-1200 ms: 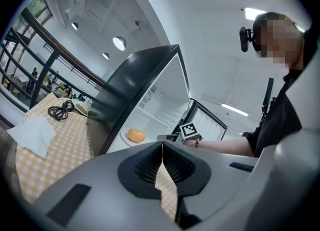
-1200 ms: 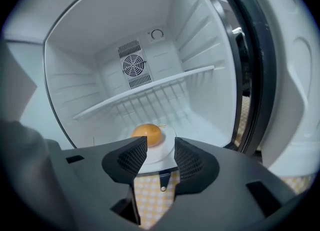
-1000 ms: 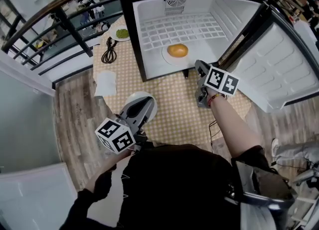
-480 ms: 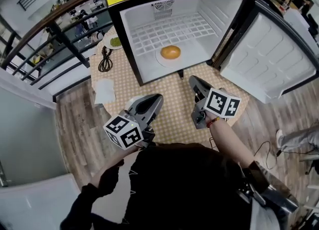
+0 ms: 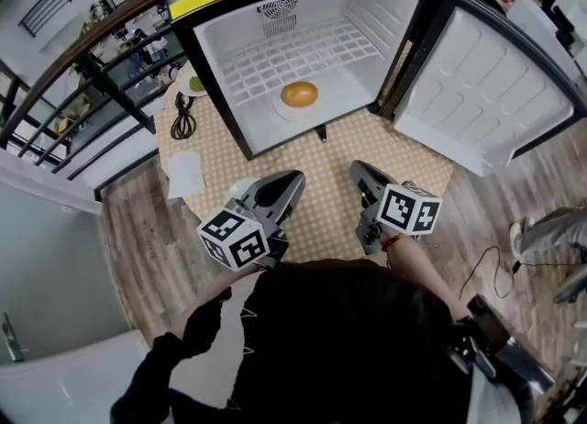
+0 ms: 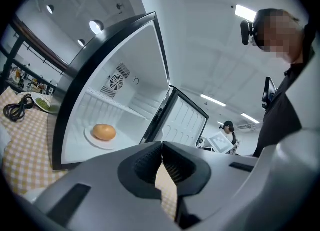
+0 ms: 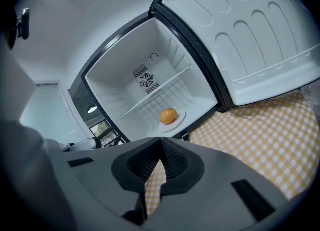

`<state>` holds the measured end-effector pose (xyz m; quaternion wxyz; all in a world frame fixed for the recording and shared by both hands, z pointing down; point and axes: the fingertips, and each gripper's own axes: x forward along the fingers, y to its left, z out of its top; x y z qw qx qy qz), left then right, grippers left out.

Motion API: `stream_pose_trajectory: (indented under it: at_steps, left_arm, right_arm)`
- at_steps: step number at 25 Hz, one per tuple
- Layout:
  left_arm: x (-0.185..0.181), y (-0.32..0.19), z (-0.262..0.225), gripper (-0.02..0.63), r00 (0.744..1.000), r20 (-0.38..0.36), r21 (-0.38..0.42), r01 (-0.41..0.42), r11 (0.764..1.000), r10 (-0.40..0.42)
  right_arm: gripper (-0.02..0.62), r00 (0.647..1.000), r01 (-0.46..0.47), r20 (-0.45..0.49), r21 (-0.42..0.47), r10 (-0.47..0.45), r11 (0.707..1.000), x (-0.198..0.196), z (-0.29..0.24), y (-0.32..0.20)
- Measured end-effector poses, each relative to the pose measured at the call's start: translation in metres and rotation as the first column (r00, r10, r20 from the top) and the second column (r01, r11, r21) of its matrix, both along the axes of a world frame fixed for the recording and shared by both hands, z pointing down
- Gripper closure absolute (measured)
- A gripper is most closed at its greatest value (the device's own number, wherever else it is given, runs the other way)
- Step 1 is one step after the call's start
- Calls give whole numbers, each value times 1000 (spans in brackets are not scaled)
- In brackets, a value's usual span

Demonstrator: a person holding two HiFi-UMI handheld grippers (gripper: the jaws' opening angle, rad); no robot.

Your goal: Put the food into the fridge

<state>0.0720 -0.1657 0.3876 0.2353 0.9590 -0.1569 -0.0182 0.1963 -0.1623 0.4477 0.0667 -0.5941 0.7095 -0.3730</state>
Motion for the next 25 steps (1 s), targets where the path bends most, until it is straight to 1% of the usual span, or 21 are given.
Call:
stream_pose_trajectory:
  at_steps: [4, 7, 16, 25]
  left_arm:
    - [1, 1, 13, 589, 1000, 27, -16, 10, 1000, -9]
    - [4, 2, 17, 590, 999, 37, -24, 5, 1000, -4]
    - [9, 3, 18, 589, 999, 42, -20, 5, 1000, -5]
    - [9, 4, 17, 589, 999, 38, -20, 7, 1000, -6]
  right_arm:
    - [580, 999, -14, -41, -8, 13, 1000, 10, 2, 5]
    - [580, 999, -4, -54, -12, 3, 1000, 11, 4, 7]
    - [580, 999, -7, -44, -27, 5, 1000, 15, 11, 10]
    - [580, 999, 7, -53, -36, -9, 999, 11, 14, 12]
